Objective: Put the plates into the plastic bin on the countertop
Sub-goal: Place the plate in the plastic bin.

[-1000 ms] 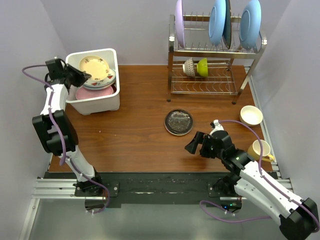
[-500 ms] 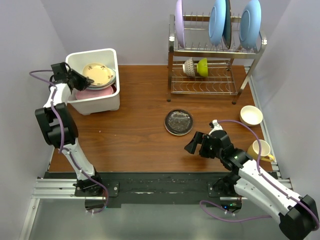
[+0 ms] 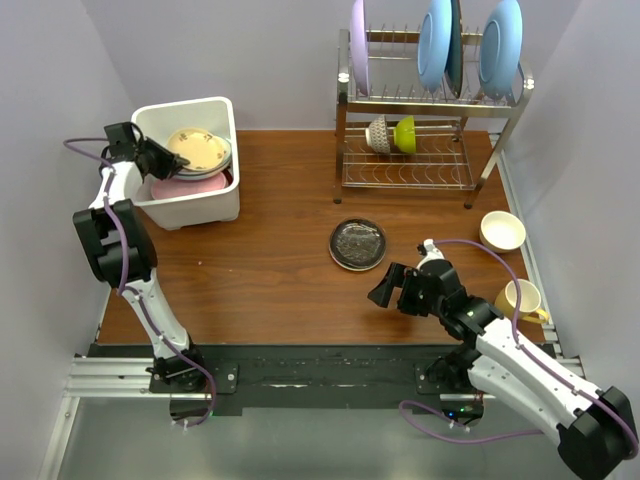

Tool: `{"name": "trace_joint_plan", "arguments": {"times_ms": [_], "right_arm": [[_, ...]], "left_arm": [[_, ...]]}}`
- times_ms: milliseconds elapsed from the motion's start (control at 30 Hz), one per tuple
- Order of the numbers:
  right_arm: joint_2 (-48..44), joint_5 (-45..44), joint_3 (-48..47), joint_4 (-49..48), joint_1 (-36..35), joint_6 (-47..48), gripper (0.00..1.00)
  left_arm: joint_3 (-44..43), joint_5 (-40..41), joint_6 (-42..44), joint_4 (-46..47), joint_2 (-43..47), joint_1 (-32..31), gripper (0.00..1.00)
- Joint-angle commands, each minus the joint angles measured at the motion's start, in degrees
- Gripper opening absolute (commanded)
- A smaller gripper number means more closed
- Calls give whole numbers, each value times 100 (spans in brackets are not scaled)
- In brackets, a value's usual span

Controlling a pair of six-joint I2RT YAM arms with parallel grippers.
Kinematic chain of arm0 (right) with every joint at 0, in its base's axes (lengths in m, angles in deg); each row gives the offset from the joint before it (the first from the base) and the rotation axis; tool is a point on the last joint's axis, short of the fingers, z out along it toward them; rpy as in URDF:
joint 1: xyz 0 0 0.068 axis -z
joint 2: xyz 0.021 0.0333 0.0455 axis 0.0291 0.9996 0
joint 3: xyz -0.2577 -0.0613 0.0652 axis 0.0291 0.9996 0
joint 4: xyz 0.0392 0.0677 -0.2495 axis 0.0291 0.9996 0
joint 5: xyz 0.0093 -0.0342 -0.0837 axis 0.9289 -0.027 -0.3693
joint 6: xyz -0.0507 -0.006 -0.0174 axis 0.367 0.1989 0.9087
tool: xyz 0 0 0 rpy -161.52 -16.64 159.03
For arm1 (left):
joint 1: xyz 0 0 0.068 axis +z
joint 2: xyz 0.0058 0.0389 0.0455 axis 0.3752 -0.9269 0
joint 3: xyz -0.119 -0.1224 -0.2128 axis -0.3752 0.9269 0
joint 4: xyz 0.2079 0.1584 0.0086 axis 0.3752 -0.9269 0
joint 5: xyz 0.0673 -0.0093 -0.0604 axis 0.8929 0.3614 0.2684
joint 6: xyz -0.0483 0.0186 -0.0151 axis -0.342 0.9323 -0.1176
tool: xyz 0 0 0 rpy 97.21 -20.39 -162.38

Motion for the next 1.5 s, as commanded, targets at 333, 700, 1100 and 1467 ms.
{"name": "trace_joint_plan", "arguments": {"times_ms": [333,700,1100,1467], "right_arm": [[55,205,-1,-316,-30,-36,99],[196,319,-54,-456,-30,-45,99],[56,266,-98,-333,-21,-80,99],[-243,12,-256,97,-30,-151,99]], "left_arm": [[289,-469,317,-145,200,-70,42],[1071,-416,581,-224,1166,-96,66],[1546,-600,713,215,2941,-96,84],[1414,-487,897,-40,3593,-1115,87]]}}
